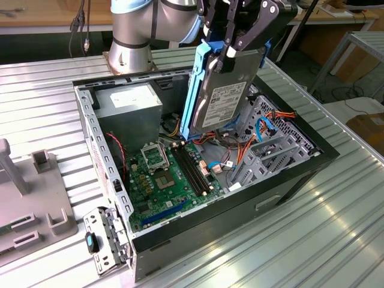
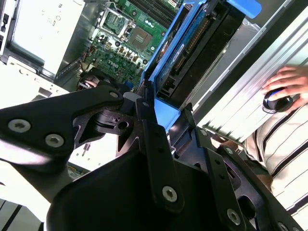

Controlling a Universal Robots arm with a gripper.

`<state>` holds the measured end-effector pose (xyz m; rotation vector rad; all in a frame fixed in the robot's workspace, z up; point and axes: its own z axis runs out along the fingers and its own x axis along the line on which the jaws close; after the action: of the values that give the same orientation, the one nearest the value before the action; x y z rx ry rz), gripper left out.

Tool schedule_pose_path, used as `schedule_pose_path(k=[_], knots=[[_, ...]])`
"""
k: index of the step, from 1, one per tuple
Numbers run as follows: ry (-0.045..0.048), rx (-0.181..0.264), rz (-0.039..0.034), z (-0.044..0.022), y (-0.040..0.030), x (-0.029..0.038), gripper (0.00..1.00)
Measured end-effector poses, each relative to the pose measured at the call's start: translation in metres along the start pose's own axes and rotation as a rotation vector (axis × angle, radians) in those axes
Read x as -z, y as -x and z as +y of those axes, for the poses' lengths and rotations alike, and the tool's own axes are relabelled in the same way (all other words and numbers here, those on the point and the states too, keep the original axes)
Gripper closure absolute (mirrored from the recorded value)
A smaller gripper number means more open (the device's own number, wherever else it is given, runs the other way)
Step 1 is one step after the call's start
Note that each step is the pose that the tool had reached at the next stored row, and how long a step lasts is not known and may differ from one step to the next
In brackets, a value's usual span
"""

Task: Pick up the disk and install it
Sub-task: 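Insert the disk into the insertion slot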

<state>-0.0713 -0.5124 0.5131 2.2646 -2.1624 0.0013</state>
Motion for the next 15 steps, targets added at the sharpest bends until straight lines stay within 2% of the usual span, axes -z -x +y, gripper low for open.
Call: schedule_pose_path(k=[5, 8, 9, 11, 12, 13, 14, 15], knots=[[0.0000, 0.000, 0.0000, 0.0003, -0.0053, -0.0001, 0.64], [-0.0001, 0.000, 0.0001, -0.0011, -0.0057, -0.0002, 0.64], [-0.0001, 0.000, 0.0001, -0.0043, -0.0058, -0.0003, 0.64], [0.0001, 0.000, 0.0004, -0.0155, -0.0070, -0.0005, 0.64], [0.0000, 0.000, 0.0004, -0.0175, -0.0072, -0.0006, 0.64], [-0.0001, 0.000, 0.0003, -0.0222, -0.0079, -0.0008, 0.64], [0.0000, 0.000, 0.0005, -0.0303, -0.0087, -0.0010, 0.64], [0.0001, 0.000, 0.0006, -0.0354, -0.0105, -0.0012, 0.64]])
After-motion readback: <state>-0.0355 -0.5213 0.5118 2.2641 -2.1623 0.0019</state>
